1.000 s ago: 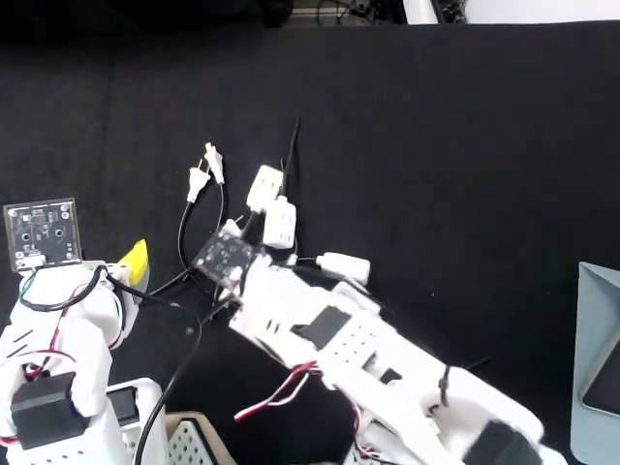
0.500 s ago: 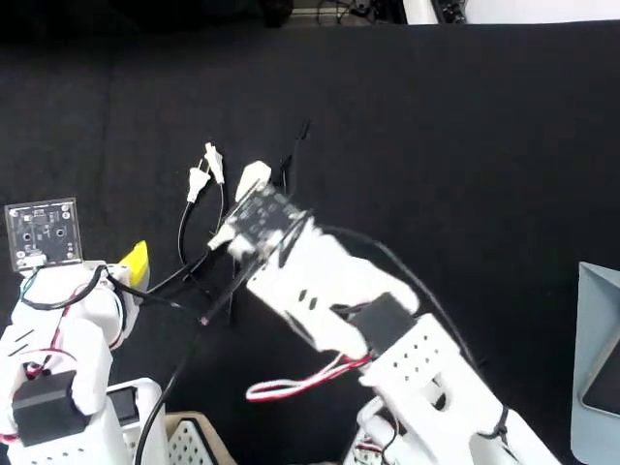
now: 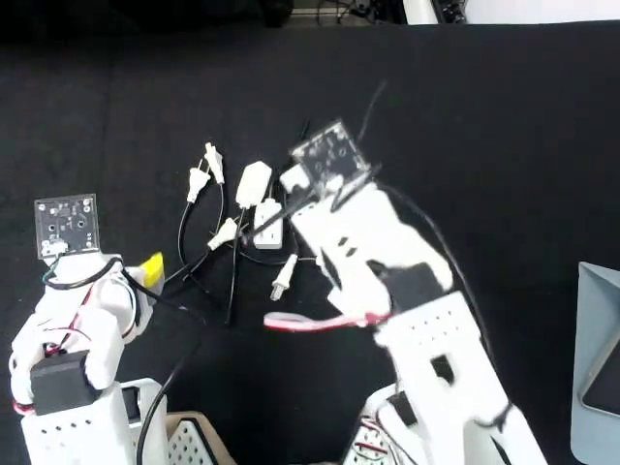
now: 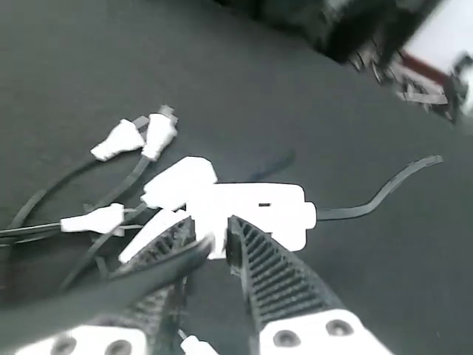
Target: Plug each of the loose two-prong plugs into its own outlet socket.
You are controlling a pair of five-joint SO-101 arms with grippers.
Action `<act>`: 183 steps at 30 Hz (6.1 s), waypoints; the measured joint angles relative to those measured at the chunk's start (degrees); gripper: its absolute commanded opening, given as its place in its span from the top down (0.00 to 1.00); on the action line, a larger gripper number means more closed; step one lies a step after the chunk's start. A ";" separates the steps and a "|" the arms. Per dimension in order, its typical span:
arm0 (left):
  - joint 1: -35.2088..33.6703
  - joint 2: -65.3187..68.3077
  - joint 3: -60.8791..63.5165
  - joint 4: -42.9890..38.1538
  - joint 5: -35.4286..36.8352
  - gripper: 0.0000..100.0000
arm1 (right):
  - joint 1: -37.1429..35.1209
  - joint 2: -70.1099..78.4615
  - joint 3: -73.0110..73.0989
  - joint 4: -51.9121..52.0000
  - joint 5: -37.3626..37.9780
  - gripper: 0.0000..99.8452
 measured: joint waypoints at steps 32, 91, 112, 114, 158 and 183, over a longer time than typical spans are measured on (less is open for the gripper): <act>0.00 0.26 2.29 -1.58 3.16 0.72 | 12.40 43.96 -30.24 0.70 -13.19 0.84; 0.00 0.53 3.52 -1.58 3.16 0.72 | -11.34 35.52 -20.92 29.71 -32.97 0.99; 0.00 0.53 3.52 -1.58 3.16 0.72 | -11.34 31.91 -2.11 18.81 -18.73 0.98; 0.00 0.53 3.52 -1.58 3.16 0.72 | -11.34 35.96 -2.11 18.55 -17.85 0.98; 0.00 0.53 7.30 -5.63 3.16 0.72 | -9.58 25.05 -10.99 37.01 -16.79 0.99; 14.24 0.53 7.21 -16.62 4.92 0.73 | -12.40 -32.26 13.45 20.75 -13.54 0.99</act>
